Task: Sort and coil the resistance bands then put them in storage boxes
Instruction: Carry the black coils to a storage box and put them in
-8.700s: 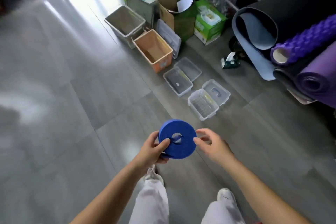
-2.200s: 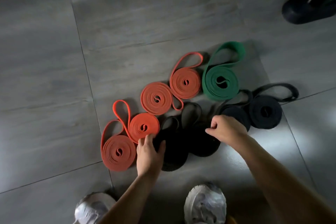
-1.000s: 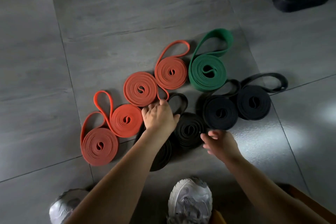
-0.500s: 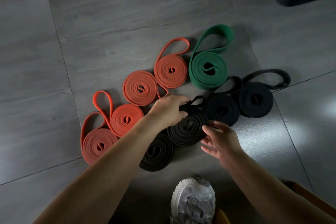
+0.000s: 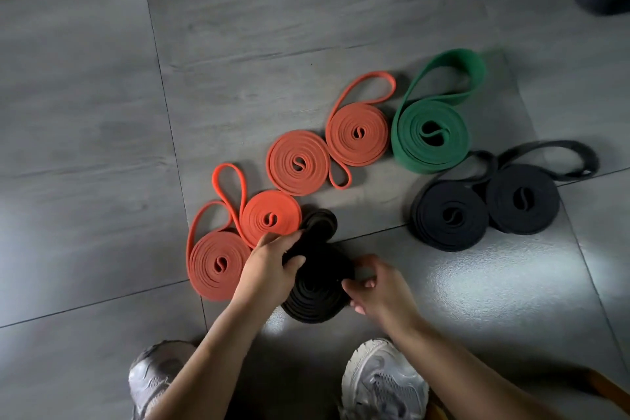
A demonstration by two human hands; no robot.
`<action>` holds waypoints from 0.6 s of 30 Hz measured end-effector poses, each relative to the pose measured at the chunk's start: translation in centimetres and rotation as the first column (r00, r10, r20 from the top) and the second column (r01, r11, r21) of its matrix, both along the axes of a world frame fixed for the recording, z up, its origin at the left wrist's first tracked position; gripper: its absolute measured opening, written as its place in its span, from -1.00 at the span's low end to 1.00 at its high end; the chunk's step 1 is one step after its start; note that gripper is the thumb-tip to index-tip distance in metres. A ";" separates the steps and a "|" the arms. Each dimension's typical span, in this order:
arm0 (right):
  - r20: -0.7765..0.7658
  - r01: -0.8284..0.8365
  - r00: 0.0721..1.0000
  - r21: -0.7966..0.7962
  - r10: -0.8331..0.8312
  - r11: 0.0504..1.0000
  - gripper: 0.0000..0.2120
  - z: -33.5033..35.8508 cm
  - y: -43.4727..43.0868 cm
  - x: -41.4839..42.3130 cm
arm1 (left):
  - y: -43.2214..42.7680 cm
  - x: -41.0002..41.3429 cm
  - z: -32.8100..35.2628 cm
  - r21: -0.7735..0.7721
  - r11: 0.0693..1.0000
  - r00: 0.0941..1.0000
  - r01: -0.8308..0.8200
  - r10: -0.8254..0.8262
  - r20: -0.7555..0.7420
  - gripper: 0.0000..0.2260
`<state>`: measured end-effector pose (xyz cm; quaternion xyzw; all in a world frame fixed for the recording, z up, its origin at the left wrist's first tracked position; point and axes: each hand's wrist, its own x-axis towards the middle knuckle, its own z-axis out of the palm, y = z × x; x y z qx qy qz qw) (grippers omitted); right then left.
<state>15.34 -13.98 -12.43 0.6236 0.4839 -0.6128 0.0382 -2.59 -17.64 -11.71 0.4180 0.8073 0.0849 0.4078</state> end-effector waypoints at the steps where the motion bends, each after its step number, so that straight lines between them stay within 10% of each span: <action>1: -0.010 -0.033 0.999 -0.005 0.033 0.999 -0.88 -0.2 0.3 0.3 | 0.0 -0.1 -0.3 0.001 1.000 1.000 0.001 -0.001 -0.009 -0.59; 8: 0.263 -0.090 0.964 0.442 -0.033 0.892 -0.87 0.5 7.8 7.1 | 0.4 -0.4 -0.1 -0.033 0.967 0.964 0.251 -0.253 -0.075 -0.50; 18: 0.288 -0.077 0.956 0.434 -0.057 0.898 -0.84 -1.0 9.1 10.3 | 5.5 -3.0 -0.1 -0.146 0.969 0.980 0.198 -0.197 0.019 -0.73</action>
